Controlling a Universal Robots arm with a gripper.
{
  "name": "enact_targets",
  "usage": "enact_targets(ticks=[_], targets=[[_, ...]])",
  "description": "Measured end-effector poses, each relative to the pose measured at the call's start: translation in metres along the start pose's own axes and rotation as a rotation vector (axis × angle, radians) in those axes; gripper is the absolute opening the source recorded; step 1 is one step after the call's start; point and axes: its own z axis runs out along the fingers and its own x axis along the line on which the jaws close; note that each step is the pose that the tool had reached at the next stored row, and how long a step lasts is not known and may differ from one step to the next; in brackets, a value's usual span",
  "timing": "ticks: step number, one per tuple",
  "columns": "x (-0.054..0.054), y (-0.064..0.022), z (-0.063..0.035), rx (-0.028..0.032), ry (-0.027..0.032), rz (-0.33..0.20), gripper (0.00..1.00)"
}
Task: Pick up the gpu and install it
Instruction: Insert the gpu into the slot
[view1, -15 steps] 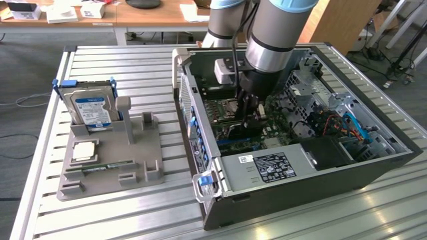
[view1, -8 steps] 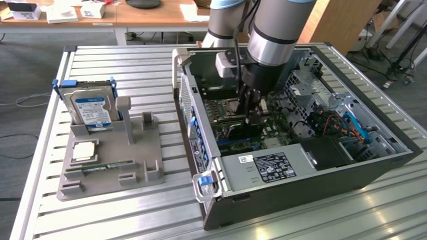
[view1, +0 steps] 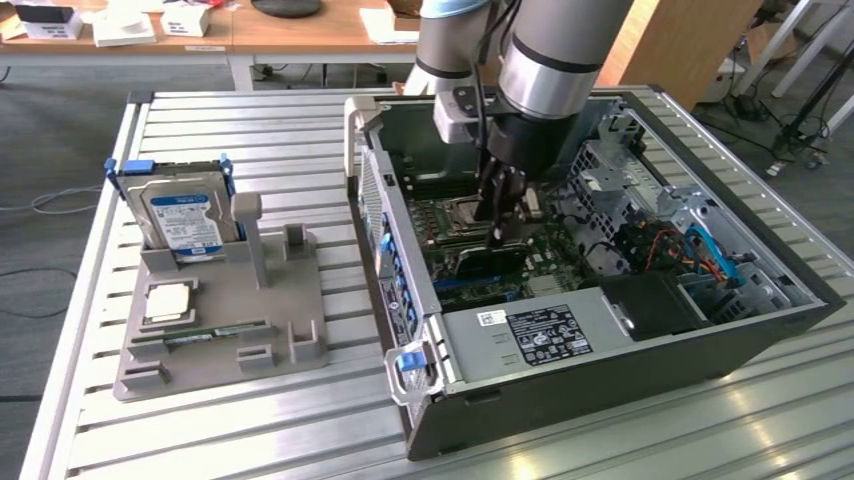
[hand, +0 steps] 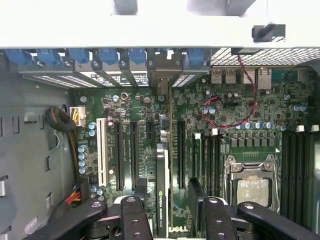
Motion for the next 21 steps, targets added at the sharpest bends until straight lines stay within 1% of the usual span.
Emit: enact_targets(ticks=[3, 16, 21], targets=[[-0.0001, -0.0001, -0.0029, 0.0001, -0.0001, 0.000, 0.46], [-0.0001, -0.0001, -0.0033, 0.0000, 0.0000, 0.000, 0.46], [-0.0003, -0.0001, -0.0075, 0.0000, 0.0000, 0.000, 0.46]])
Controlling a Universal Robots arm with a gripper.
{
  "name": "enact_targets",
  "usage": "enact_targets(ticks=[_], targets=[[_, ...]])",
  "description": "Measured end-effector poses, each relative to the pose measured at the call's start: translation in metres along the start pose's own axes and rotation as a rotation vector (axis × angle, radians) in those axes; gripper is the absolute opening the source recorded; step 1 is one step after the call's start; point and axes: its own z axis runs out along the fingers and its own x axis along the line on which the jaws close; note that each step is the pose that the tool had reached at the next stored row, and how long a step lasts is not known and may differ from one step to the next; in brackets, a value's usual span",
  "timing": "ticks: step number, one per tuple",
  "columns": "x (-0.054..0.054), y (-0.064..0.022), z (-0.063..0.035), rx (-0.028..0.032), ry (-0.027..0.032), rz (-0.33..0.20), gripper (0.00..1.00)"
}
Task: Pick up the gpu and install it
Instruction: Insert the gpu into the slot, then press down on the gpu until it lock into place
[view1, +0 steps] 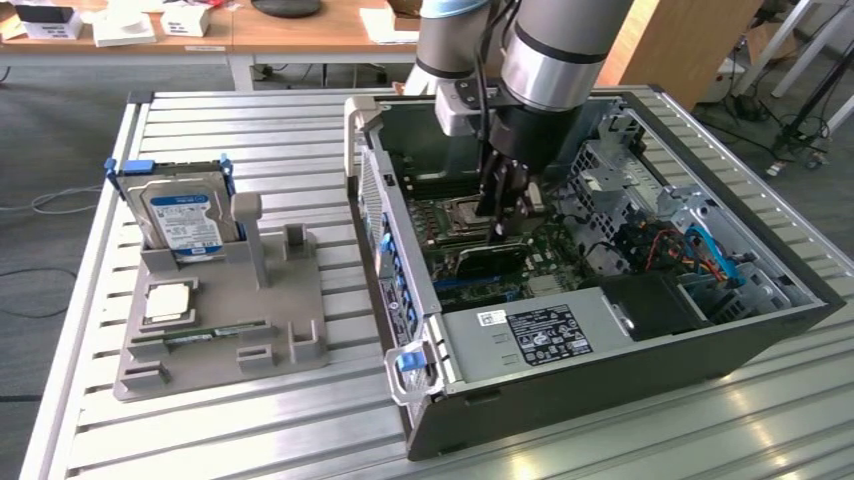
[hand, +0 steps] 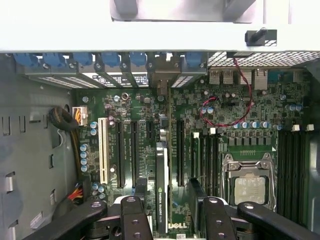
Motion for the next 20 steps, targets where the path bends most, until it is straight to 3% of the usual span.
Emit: enact_targets(ticks=[5, 20], targets=[[-0.0002, -0.0002, -0.0047, 0.0001, -0.0002, 0.000, 0.46], [-0.0002, -0.0002, -0.0050, 0.0000, -0.0001, 0.000, 0.45]])
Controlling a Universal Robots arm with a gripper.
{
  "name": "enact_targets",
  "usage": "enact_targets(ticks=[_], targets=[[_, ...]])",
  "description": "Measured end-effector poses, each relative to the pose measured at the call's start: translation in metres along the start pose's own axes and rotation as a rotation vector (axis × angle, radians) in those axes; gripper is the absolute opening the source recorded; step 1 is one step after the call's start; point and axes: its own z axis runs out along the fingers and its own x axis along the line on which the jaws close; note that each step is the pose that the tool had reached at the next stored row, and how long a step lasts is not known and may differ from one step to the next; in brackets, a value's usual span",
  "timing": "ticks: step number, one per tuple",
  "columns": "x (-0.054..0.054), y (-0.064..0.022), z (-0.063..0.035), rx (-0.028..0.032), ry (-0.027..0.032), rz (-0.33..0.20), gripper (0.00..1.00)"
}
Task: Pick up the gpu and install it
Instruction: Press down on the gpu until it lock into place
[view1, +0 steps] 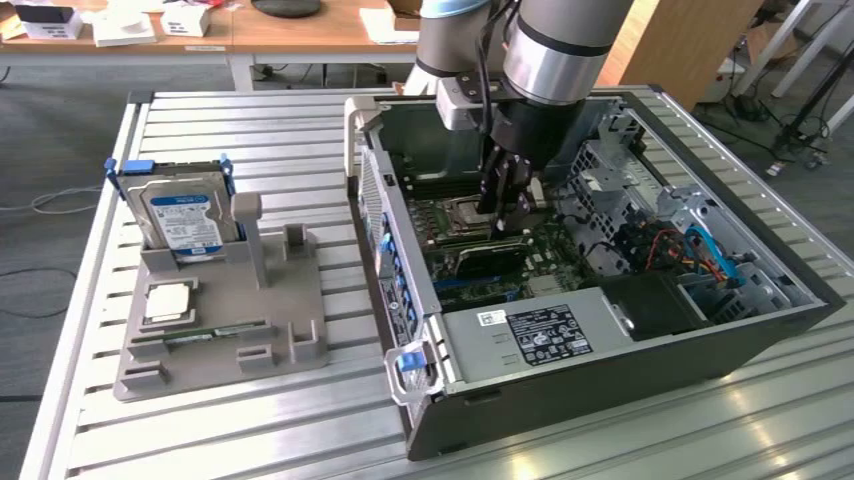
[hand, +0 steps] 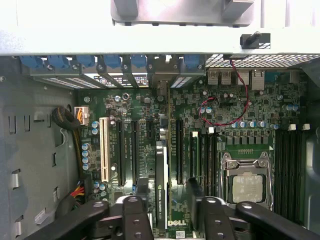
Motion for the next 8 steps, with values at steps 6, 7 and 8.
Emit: enact_targets(ticks=[6, 7, 8], targets=[[0.0000, 0.0000, 0.0000, 0.0000, 0.0000, 0.000, 0.21], [0.0000, 0.0000, 0.0000, 0.0000, 0.0000, 0.000, 0.21], [0.0000, 0.0000, 0.0000, 0.0000, 0.0000, 0.000, 0.15]])
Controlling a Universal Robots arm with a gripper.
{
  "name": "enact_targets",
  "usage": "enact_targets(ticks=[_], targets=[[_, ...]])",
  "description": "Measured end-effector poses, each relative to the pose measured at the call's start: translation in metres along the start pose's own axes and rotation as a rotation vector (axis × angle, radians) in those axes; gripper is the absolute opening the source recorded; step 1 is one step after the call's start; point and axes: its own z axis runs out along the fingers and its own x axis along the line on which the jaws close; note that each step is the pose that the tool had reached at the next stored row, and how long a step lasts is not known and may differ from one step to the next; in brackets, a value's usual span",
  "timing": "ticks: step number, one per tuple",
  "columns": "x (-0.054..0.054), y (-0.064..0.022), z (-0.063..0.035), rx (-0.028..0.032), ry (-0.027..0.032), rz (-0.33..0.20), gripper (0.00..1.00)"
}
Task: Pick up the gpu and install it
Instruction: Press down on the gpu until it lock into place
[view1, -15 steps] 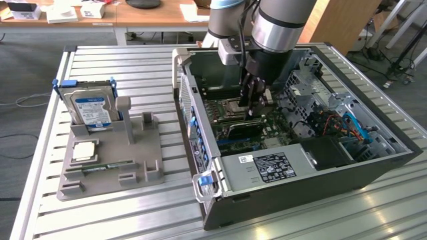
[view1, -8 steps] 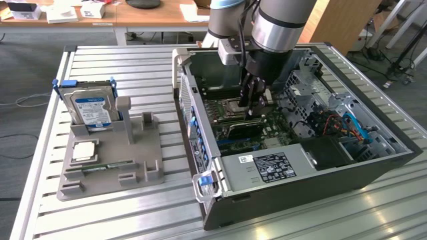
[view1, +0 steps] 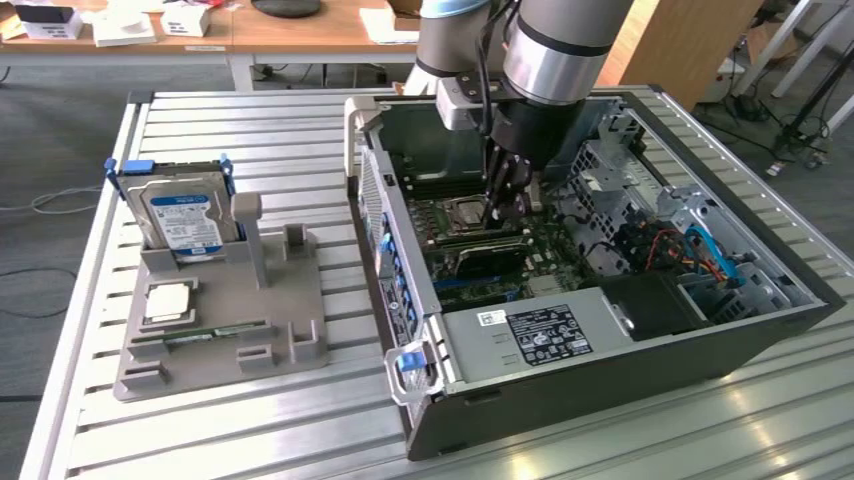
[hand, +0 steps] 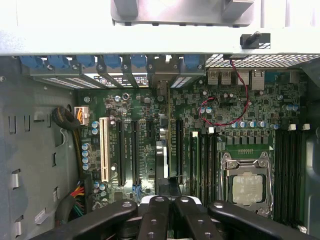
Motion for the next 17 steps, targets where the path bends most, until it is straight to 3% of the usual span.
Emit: enact_targets(ticks=[1, 17], targets=[[0.0000, 0.0000, 0.0000, 0.0000, 0.0001, 0.000, 0.11], [0.0001, 0.0017, 0.0003, 0.0000, 0.0001, 0.000, 0.11]])
